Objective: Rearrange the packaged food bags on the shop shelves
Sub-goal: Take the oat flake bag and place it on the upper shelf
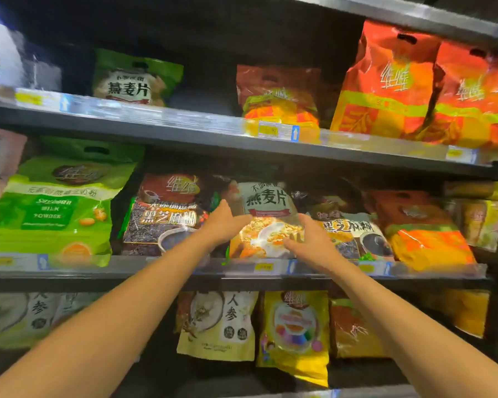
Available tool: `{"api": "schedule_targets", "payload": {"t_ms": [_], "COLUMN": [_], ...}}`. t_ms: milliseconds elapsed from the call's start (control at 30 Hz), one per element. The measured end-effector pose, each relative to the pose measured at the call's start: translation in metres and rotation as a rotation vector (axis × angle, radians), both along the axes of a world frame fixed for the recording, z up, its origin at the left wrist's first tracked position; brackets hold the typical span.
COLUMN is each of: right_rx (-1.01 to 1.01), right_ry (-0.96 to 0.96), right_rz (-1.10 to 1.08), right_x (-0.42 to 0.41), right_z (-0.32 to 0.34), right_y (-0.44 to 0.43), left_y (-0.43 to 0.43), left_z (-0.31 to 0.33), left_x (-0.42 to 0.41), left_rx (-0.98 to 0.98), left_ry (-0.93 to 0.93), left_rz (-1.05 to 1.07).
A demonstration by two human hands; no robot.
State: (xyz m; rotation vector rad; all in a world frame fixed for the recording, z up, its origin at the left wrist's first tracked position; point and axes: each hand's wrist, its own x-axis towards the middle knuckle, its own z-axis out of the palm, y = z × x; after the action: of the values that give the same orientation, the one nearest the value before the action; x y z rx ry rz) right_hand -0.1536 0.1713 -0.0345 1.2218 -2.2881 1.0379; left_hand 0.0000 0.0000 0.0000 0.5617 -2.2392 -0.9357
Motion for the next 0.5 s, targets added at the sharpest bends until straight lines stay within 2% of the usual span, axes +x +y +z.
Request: {"api": "schedule_targets", "payload": {"t_ms": [133,200,367,500], "right_rx": [-0.014,-0.005,0.02,0.016], "right_ry": [-0.089,-0.065,-0.051,-0.038], "right_rz": [0.068,0.087,0.101,0.104], "right_x": [-0.021,-0.03,-0.041,-0.045], "right_z": [0.002,0.0,0.001,-0.003], "right_y": [0.0,-0.003,-0.012,-0.013], "left_y": [0.0,-0.005,-0.01,-0.015], "left_z": [-0.003,-0.008,-0.018,-0.02], "left_x": [-0.029,-0.039,-0.053,-0.062], "left_rx": [0.162,0.237,0.274,0.385], "left_ry": [-0.028,-0.078,-0.137,-0.097], "left_rz": [0.031,0.042,0.093,0.078]}}
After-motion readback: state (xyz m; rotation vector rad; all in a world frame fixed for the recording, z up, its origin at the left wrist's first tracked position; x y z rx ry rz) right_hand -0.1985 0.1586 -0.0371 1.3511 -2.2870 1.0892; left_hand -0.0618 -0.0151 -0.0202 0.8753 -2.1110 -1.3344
